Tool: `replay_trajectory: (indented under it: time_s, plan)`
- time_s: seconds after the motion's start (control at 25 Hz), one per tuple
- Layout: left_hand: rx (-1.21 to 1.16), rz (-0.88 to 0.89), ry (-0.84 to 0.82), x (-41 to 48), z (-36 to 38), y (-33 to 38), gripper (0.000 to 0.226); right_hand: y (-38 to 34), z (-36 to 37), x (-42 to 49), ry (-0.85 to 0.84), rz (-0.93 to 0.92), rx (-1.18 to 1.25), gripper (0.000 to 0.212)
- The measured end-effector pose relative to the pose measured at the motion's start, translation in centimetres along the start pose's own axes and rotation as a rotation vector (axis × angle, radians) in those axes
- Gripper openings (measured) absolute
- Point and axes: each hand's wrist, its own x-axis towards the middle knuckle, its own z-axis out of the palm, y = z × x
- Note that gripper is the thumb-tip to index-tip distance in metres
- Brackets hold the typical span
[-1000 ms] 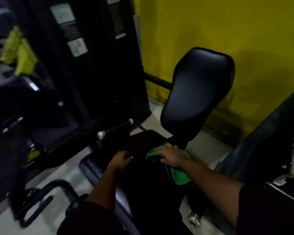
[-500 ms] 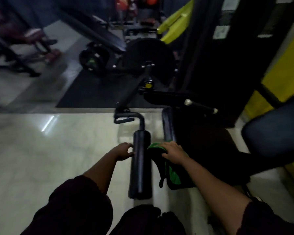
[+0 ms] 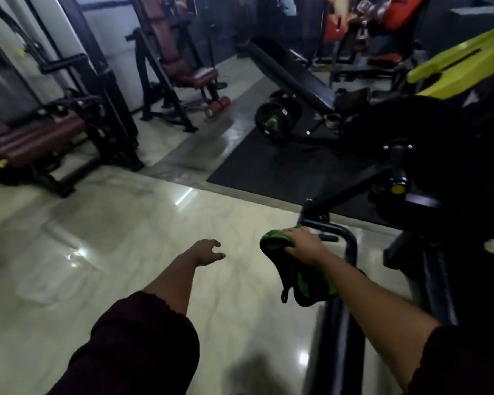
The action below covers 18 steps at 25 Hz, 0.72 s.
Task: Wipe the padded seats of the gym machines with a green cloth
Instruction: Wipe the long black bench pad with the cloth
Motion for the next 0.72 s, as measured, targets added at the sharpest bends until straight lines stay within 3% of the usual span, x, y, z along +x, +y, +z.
replay_trajectory:
  time_s: [0.32, 0.72]
  plan:
    - [-0.033, 0.083, 0.088, 14.5, -13.1, -5.4, 0.053, -3.3, -6.9, 16.6, 0.139, 0.153, 0.022, 0.05]
    - [-0.074, 0.243, 0.059, 41.6, -26.7, 0.3, 0.056, 7.8, -15.6, 38.5, 0.201, 0.329, 0.03, 0.048]
